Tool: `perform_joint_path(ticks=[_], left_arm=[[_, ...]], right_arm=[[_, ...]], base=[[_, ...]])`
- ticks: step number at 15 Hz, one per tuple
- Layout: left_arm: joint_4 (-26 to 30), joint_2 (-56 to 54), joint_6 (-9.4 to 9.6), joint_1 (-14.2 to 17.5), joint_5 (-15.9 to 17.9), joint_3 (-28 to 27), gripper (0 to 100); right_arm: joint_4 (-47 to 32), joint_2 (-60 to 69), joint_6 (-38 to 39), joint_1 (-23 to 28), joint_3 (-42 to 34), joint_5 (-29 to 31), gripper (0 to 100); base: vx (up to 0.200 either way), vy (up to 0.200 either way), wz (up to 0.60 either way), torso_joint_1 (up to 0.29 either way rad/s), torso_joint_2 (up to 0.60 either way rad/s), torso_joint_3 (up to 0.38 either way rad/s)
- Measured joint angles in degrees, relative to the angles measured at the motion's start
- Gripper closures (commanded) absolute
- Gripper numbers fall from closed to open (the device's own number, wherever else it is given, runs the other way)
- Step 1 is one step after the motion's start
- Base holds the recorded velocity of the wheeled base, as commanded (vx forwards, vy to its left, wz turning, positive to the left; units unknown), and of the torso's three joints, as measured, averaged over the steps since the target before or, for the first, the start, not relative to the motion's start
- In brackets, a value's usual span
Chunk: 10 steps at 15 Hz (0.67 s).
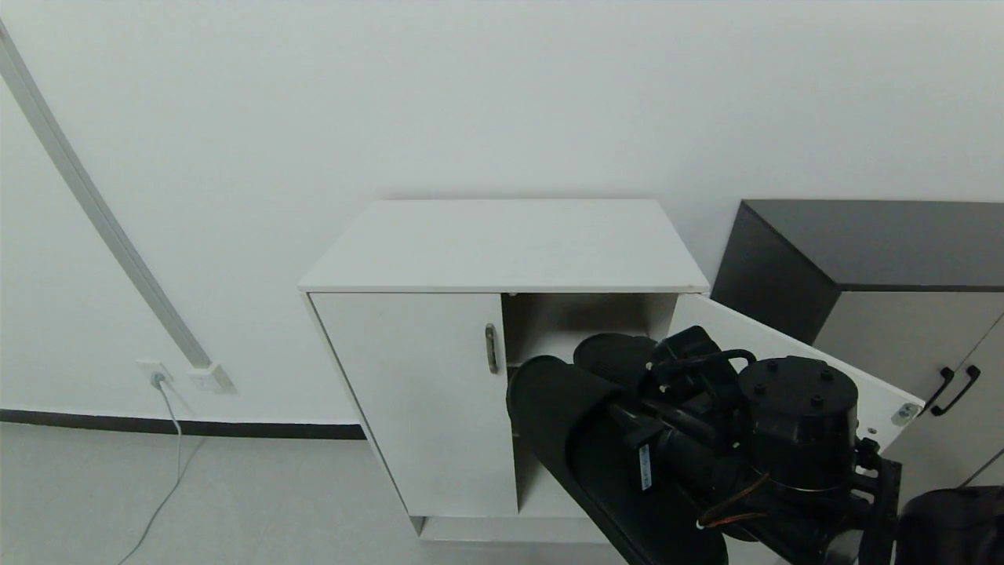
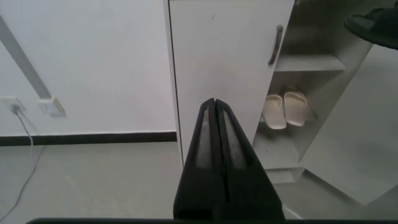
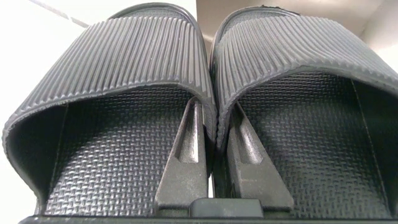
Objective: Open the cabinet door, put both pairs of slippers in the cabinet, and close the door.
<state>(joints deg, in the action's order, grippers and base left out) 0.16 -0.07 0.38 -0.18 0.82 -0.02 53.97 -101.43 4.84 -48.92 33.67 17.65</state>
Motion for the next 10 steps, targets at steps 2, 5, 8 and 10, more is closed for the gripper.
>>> perform_joint_path(ticks=[2,5,8,10], left_arm=[[0.0,0.0,-0.02,0.0,0.0,0.0,100],[0.0,0.0,-0.02,0.0,0.0,0.0,100],[0.0,0.0,-0.05,0.0,0.0,0.0,100],[0.0,0.0,-0.05,0.0,0.0,0.0,100]], right_arm=[[0.0,-0.5,0.2,0.0,0.0,0.0,100],[0.0,-1.0,0.2,0.1,-0.1,0.1,100],[0.0,-1.1,0.2,0.1,-0.1,0.1,100],[0.0,-1.1,0.2,0.1,-0.1,0.1,100]], base=[[0.0,0.0,0.0,-0.22,0.55,0.33],[0.0,0.0,0.0,-0.212,0.52,0.318],[0.0,0.0,0.0,-0.186,0.51,0.32],[0.0,0.0,0.0,-0.173,0.49,0.312]])
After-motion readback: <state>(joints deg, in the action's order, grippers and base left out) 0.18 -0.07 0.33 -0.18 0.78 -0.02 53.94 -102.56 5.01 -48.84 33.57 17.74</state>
